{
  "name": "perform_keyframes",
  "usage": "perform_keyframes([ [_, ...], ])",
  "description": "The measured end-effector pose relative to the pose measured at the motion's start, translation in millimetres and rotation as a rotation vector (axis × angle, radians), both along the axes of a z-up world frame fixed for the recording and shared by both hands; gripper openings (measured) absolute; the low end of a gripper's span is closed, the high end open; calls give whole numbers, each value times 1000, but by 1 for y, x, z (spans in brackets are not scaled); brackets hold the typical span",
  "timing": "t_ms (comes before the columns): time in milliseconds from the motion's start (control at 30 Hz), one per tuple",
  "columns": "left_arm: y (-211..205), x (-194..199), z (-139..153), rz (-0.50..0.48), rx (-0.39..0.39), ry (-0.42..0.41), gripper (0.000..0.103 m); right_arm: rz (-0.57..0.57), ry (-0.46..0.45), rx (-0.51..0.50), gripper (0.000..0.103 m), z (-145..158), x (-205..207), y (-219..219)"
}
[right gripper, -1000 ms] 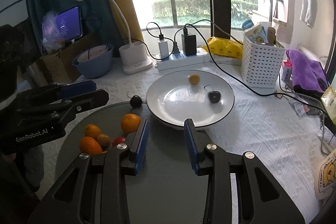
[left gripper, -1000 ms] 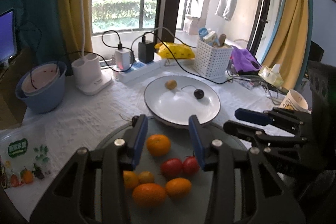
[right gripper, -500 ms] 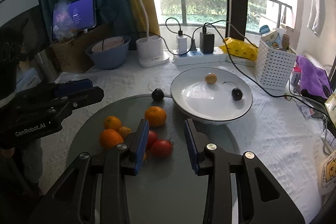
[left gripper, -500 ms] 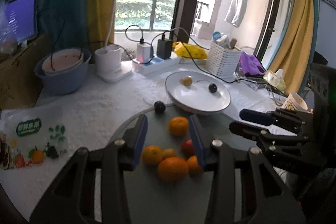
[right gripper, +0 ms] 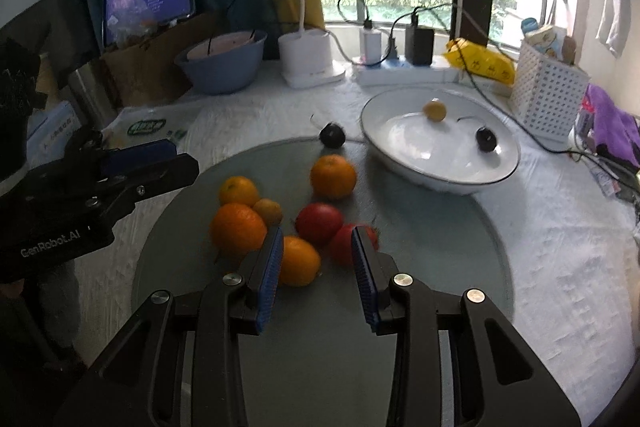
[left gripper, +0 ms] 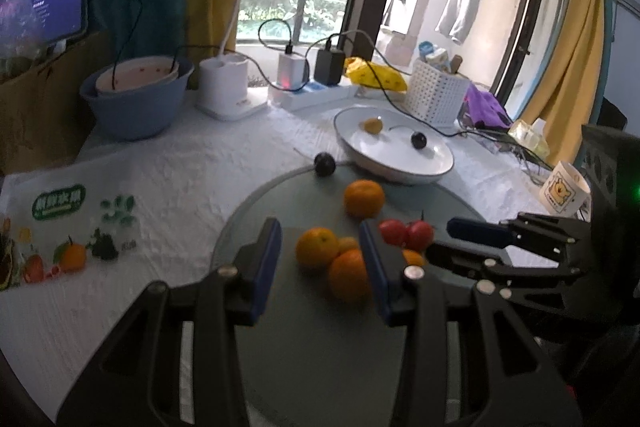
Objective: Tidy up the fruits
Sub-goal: 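Grasp a large orange with the right gripper while the left gripper grasps another orange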
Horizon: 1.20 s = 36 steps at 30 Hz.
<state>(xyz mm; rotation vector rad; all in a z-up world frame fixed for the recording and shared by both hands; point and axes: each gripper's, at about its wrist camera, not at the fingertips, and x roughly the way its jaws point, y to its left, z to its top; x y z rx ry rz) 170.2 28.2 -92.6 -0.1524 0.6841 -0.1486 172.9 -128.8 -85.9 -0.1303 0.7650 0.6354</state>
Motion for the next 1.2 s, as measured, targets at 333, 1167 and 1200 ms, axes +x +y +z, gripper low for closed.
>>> perform_keyframes([
  [333, 10, -6, -18, 29, -14, 36, 42, 33, 53, -18, 38, -20, 1, 16],
  [1167, -33, 10, -35, -71, -21, 116, 45, 34, 53, 9, 39, -23, 2, -6],
  [1200, -34, 12, -36, -69, -21, 121, 46, 31, 53, 12, 39, -23, 2, -9],
])
